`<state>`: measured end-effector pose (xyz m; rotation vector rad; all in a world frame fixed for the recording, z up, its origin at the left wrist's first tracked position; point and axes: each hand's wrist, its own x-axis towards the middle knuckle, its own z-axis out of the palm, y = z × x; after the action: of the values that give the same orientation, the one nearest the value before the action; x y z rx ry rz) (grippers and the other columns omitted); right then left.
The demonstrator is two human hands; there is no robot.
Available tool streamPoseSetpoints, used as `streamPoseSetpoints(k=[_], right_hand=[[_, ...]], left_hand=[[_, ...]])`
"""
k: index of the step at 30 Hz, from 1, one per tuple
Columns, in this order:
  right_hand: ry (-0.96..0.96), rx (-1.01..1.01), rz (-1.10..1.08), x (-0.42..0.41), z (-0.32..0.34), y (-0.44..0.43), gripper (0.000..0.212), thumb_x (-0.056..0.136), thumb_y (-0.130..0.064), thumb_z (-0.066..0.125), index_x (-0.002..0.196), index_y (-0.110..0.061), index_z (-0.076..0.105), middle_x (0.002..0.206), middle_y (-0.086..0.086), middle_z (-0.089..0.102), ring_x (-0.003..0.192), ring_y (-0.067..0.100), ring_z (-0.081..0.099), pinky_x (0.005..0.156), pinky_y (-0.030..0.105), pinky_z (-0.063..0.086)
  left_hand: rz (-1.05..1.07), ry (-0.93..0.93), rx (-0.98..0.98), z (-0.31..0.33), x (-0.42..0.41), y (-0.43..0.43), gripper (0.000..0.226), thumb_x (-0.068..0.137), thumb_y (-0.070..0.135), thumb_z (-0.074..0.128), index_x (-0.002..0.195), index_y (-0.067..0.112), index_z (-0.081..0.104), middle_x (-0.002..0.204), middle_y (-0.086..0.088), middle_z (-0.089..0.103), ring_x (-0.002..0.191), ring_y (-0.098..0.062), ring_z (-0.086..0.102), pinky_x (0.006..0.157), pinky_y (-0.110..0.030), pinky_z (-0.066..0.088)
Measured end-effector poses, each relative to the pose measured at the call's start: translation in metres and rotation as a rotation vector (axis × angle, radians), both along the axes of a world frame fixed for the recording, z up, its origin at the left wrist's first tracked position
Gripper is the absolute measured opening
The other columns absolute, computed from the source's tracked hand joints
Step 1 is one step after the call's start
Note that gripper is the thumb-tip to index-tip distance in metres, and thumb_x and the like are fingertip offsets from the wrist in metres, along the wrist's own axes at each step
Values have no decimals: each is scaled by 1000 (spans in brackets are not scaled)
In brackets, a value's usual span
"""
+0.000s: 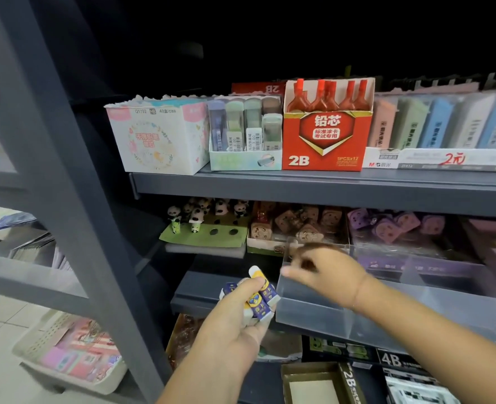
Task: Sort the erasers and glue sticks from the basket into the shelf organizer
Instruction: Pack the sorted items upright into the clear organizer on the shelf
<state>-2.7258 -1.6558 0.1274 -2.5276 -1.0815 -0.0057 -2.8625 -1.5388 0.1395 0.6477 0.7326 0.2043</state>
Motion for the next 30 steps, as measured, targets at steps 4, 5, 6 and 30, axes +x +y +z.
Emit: streamPoseSetpoints(k=[4, 5, 6, 30], right_hand=[[-176, -209, 78, -30, -20, -20, 46, 84, -64, 43, 108, -29, 63, 109, -9, 59, 106, 14, 51, 90, 29, 39], [-164, -199, 91, -31, -24, -23, 32, 91, -52, 48, 107, -28, 63, 109, -9, 60, 107, 14, 52, 88, 28, 39], [-133, -169, 105, -32, -26, -26, 22, 94, -42, 50, 104, -27, 63, 106, -10, 62, 104, 13, 54, 85, 26, 39], [894, 652, -87, -13, 32, -8, 9, 79, -2, 70, 87, -6, 71, 73, 9, 64, 53, 6, 53, 48, 13, 47]], left_hand=[[6, 4, -17, -2, 1, 3, 15, 82, -4, 68, 91, 1, 57, 67, -16, 67, 68, -25, 63, 74, -35, 52], [12, 7, -34, -1, 1, 2, 15, 82, -4, 68, 92, 0, 57, 71, -17, 67, 70, -25, 63, 71, -34, 52], [-4, 7, -40, -1, 0, 1, 16, 82, -4, 68, 94, -1, 58, 76, -18, 66, 72, -25, 63, 68, -34, 51], [-158, -14, -1, -7, 2, -5, 15, 80, 0, 71, 92, -4, 64, 81, -19, 71, 69, -24, 68, 62, -34, 58]])
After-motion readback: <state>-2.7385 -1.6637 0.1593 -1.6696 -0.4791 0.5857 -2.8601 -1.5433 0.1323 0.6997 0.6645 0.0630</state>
